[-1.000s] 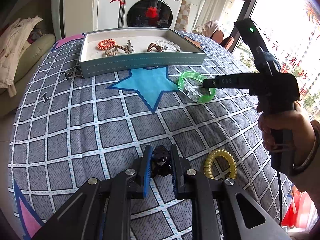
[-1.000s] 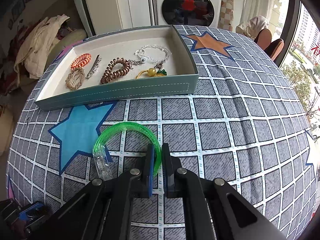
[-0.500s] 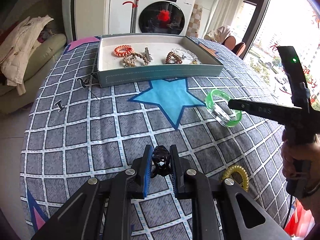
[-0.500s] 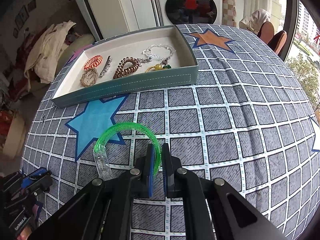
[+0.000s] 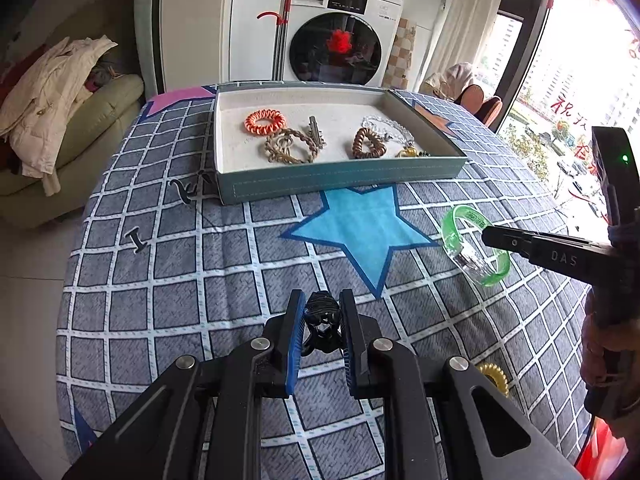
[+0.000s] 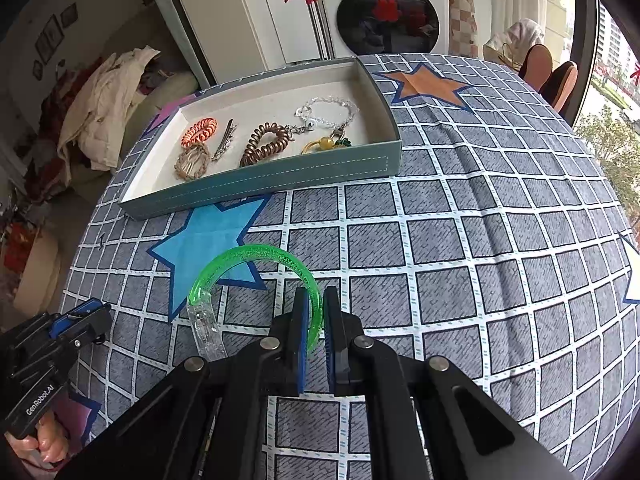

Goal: Organize jewelry
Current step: 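Carry both held items into the tray and open both tools to release them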

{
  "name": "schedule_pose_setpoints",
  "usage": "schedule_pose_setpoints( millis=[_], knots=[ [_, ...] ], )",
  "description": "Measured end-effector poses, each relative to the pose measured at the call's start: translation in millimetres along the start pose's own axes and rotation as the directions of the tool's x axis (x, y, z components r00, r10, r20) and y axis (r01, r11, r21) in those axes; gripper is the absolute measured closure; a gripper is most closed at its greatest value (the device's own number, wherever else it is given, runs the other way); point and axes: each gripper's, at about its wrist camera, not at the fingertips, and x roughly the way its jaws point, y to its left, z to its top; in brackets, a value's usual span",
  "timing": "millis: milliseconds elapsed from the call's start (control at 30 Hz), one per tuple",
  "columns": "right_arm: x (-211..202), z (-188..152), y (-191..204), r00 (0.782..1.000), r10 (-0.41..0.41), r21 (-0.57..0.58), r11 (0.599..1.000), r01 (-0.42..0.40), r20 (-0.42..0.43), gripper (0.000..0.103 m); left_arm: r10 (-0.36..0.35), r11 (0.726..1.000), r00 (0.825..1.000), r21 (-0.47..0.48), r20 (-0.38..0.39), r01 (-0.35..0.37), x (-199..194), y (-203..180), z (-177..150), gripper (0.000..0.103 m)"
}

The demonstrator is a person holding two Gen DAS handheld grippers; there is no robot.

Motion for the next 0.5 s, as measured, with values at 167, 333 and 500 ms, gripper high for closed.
schedule_pose_setpoints(
  millis=[167, 333, 500],
  knots=[
    [-2.9, 6.9, 1.8, 1.0, 0.015, 0.003, 1.0, -0.015, 0.011, 0.095, 0.01, 1.0, 1.0, -0.003, 0.026, -0.01, -1.6, 6.1, 13.6, 0.066],
    [-4.2, 13.9, 3.6, 0.999, 0.027, 0.004, 1.0, -0.027, 0.02, 0.095, 0.021, 1.0, 0.999, -0.006, 0.048, -0.02, -1.6, 12.4, 28.1, 0.066],
    [-5.9, 29.6, 2.3, 0.998, 0.039, 0.02, 0.999, -0.04, 0.04, 0.095, 0.025, 1.0, 0.997, -0.013, 0.073, -0.024, 0.7, 17.0, 46.6, 0.066]
  ],
)
